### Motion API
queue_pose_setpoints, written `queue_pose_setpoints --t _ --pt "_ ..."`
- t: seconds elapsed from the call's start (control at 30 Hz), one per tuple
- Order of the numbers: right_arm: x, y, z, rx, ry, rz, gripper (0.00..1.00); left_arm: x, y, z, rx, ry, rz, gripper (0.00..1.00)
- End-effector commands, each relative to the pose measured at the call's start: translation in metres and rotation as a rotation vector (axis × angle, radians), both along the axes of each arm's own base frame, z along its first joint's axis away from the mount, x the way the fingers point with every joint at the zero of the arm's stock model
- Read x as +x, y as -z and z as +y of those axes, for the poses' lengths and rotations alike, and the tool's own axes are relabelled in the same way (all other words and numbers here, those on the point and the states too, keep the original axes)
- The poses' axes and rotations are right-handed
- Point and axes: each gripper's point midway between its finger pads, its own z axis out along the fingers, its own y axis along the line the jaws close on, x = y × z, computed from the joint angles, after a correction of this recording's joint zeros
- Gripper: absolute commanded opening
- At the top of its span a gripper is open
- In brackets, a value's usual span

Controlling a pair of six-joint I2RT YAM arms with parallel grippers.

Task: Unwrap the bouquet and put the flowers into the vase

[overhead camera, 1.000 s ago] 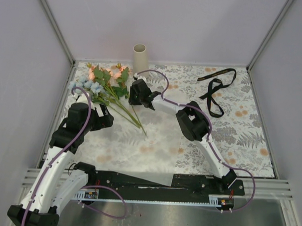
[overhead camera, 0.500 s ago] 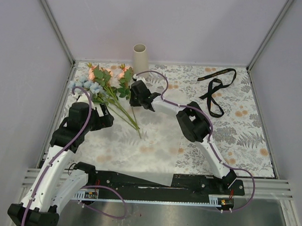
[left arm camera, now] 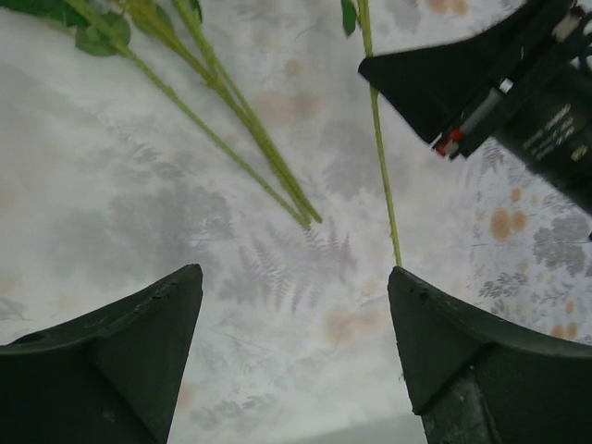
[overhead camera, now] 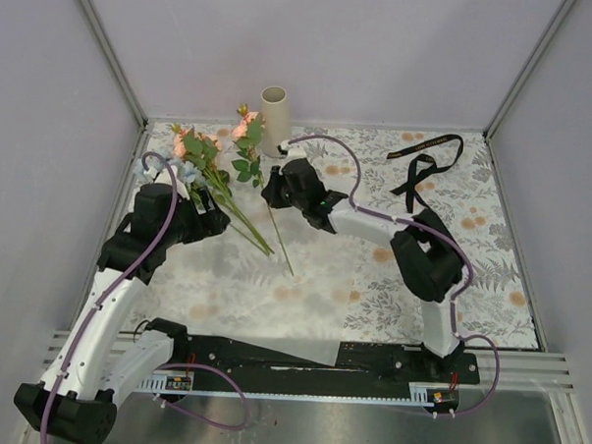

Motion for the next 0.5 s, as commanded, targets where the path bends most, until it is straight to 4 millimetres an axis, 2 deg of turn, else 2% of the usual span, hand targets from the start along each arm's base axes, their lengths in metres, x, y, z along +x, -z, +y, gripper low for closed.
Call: queue_pose_setpoints --t 0.0,0.1,0.13,0.23,0.33,0.47 --pt "-0.035 -0.101 0.000 0.222 -0.104 -0.195 0.00 0.017 -0.068 -0.022 -0.145 0.042 -0.164 0.83" --pt "-0.069 -0.122 -0.011 0.302 -0.155 -0.236 0.00 0.020 -0.092 -0.046 -0.256 0.149 -0.237 0.81" --pt "-0.079 -0.126 -0.015 0.327 -0.170 -0.244 0.00 0.020 -0.098 -0.055 -0.297 0.191 -0.253 0.77" --pt "-0.113 -0.141 -0.020 0.399 -0.238 -0.269 0.00 0.025 -0.105 -0.074 -0.379 0.270 -0.276 0.68" --pt "-0.141 -0.156 -0.028 0.458 -0.294 -0.286 0.00 0.031 -0.104 -0.082 -0.419 0.296 -0.313 0.66" --pt "-0.155 -0.178 -0.039 0.504 -0.319 -0.327 0.00 0.027 -0.110 -0.099 -0.501 0.367 -0.355 0.66"
